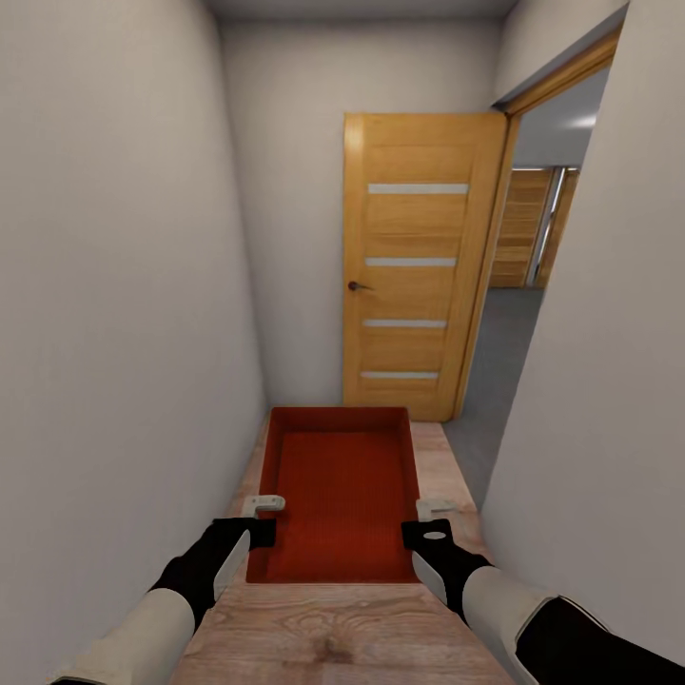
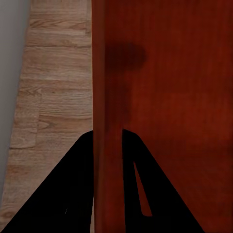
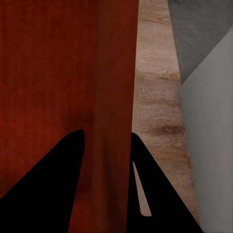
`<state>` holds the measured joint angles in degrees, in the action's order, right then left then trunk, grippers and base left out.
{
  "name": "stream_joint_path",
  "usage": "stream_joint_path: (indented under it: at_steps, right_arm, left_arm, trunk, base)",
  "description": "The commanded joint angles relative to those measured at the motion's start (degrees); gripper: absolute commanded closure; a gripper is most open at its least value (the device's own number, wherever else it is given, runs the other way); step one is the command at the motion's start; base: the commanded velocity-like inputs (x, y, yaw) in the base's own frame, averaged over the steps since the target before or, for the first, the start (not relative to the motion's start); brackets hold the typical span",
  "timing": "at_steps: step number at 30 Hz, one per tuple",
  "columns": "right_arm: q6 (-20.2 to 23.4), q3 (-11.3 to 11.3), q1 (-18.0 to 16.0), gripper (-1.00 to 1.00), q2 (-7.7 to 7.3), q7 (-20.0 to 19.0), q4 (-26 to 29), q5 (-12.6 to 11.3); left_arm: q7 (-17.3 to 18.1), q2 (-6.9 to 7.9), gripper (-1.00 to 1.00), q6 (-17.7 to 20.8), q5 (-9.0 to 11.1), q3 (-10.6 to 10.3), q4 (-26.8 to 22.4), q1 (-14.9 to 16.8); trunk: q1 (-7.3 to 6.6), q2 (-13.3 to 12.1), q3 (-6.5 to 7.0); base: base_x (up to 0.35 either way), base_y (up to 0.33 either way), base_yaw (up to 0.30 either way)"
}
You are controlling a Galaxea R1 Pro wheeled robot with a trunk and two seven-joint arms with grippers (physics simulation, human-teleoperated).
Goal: Move the two storage containers from the living room to the garage. In the garage, place one container on the floor and stack the other container on top of it (either order is fine).
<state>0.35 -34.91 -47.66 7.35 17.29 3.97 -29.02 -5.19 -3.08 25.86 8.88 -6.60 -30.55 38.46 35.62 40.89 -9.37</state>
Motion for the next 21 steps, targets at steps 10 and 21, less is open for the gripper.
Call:
stream_joint_path:
  at_steps: [10, 21]
  right_arm:
    - [-0.1, -0.5, 0.0, 1.00, 0.04, 5.7, -0.3, -1.6]
    - [-0.1, -0.5, 0.0, 1.00, 0.04, 5.7, -0.3, -1.6]
  left_arm:
    - [-0.8, -0.32, 1.00, -2.0, -0.9, -0.1, -0.2, 0.0]
    - [-0.8, -0.34, 1.00, -2.0, -0.9, -0.1, -0.2, 0.0]
  trunk:
    - [0.05, 0.1, -0.09]
    - [0.05, 0.1, -0.09]
  base:
    - [0.322, 0.000, 0.000]
    - [0.322, 0.000, 0.000]
